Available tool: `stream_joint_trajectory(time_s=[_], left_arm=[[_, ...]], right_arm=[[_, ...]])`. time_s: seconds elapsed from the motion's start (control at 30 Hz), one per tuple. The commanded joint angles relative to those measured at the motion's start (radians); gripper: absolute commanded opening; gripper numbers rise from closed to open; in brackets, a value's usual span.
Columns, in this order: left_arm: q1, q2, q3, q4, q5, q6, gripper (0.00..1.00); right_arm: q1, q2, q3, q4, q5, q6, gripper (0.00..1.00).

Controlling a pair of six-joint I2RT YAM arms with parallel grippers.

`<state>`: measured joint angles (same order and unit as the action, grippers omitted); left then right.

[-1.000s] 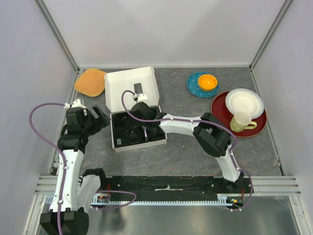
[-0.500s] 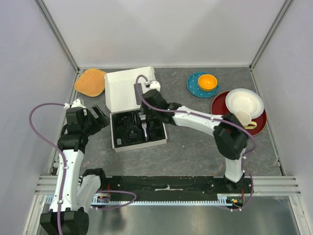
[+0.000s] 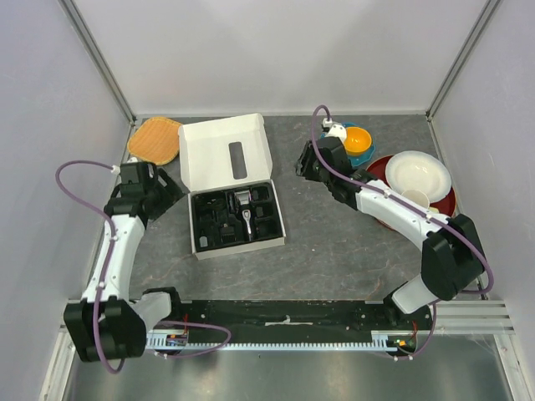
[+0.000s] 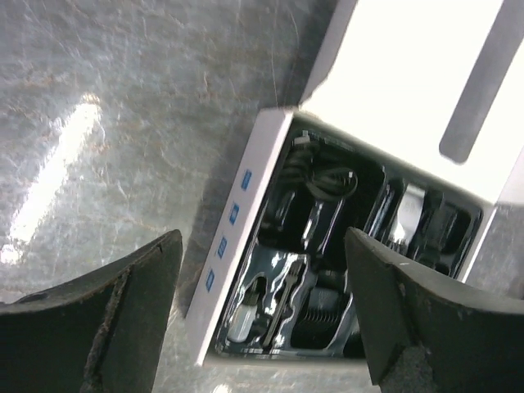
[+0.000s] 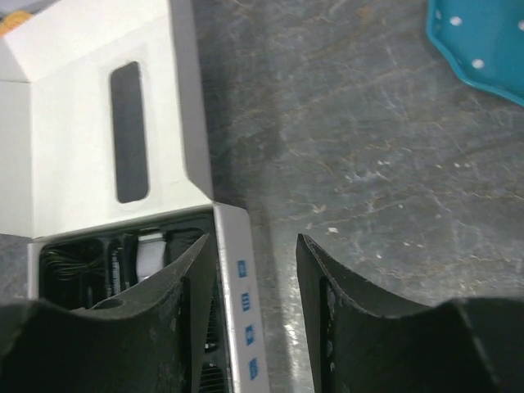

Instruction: Sort the hair-cutting tools

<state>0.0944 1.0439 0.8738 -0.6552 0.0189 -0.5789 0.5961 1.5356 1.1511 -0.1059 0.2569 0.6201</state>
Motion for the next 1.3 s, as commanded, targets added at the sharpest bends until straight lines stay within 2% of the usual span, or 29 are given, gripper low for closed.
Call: stream_joint_trajectory(time_s=[0.0,0.13,0.3,0.57,0.73,0.93,1.07,1.27], left_arm=[[0.024,0.103,0.123,0.075,-0.103,-0.120,0.82],[0.059,0.206,0.188,0.104,-0.132,-0.134,0.70],[0.133,0.375,0.227,0.206,-0.065,-0.145,0.55],[0.153,0.626,0.292,0.328,-0.024,-0.223,0.54],[0.154,0.798,0.375,0.361,0.087,-0.207,0.50],[0.151,0.896,0.409,0.439,0.208,-0.193,0.47],[0.151,0.923,0.403,0.497,0.271,-0.194,0.47],[0.143,0.999,0.432,0.583,0.453,-0.196,0.46]], right_arm=[[-0.060,-0.037,-0.040,-0.009,-0.048,0.033,0.52],[-0.102,-0.005,-0.028,-0.003,-0.082,0.044,0.52],[-0.142,0.138,0.076,0.000,-0.172,0.023,0.50],[-0.170,0.443,0.312,0.003,-0.304,-0.019,0.49],[-0.171,0.572,0.426,0.029,-0.415,-0.043,0.49],[-0.171,0.725,0.544,0.066,-0.516,-0.033,0.48],[-0.171,0.778,0.587,0.098,-0.585,-0.013,0.47],[-0.171,0.828,0.618,0.162,-0.698,0.006,0.47]])
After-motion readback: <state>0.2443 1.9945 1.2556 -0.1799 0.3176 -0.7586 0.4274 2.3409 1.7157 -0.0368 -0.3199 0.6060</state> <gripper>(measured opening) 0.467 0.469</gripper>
